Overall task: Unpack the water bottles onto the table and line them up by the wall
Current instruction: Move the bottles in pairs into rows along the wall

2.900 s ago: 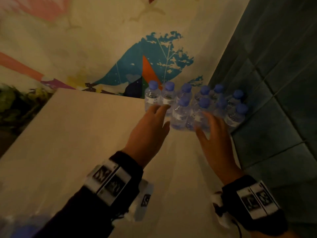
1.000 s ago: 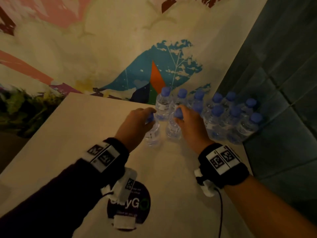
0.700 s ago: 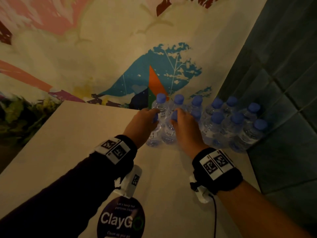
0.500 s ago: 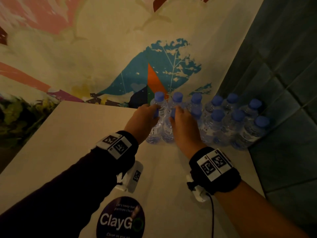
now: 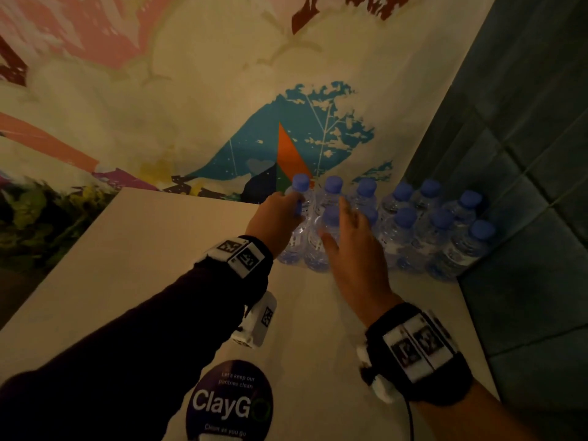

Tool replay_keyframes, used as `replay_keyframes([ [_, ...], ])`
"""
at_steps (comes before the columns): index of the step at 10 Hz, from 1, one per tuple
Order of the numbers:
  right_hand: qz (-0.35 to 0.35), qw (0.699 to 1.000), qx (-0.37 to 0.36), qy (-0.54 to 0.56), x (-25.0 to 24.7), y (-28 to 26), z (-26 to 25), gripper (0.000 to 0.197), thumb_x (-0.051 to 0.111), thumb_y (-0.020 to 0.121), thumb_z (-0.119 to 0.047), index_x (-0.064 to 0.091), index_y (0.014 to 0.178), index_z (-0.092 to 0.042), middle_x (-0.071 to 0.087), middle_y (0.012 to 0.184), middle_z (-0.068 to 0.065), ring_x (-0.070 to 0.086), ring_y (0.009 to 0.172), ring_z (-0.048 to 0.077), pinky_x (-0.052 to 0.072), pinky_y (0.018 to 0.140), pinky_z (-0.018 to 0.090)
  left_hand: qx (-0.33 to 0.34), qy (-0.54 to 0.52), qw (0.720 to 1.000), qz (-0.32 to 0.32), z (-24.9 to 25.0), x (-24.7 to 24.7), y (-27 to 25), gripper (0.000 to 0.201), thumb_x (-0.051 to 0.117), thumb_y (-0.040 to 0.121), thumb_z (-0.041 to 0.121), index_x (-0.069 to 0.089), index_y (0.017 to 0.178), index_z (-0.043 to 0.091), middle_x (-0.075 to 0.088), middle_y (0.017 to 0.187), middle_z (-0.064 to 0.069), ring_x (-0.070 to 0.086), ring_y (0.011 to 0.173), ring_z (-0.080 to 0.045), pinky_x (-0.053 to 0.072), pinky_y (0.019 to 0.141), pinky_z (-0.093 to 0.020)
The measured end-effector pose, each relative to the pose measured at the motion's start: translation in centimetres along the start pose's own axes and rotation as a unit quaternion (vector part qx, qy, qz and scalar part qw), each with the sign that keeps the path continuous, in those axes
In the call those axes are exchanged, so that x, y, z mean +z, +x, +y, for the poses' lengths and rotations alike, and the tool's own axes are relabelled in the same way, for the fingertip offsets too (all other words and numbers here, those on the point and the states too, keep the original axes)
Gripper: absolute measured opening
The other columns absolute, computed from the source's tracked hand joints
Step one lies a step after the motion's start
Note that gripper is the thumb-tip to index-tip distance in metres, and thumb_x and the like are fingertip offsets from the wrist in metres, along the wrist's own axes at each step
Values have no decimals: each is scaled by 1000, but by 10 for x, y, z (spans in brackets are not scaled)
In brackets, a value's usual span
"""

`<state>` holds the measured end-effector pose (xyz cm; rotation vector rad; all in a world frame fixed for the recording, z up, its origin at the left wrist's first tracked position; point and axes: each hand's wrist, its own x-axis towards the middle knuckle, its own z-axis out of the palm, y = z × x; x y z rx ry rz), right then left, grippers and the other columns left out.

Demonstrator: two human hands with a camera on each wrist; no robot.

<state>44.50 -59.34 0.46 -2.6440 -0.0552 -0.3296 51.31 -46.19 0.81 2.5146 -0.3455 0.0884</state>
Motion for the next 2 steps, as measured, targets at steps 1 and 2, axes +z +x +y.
replay_keyframes([
  [1,27,997,-7,71,-16,-39,-3,60,46,93,-36,19,145,-21,38,145,12,45,128,23,43,94,26,1,-4,1000,2,2,-1,-6,31,58,85,11,53,115,8,60,100,-24,59,92,-40,45,76,-40],
  [2,23,994,29,103,-18,-109,-4,54,33,89,-57,26,139,-37,52,134,3,57,116,16,45,84,17,-3,-18,1000,-9,0,0,-10,47,58,86,16,40,130,15,58,108,-21,57,98,-37,44,79,-41],
])
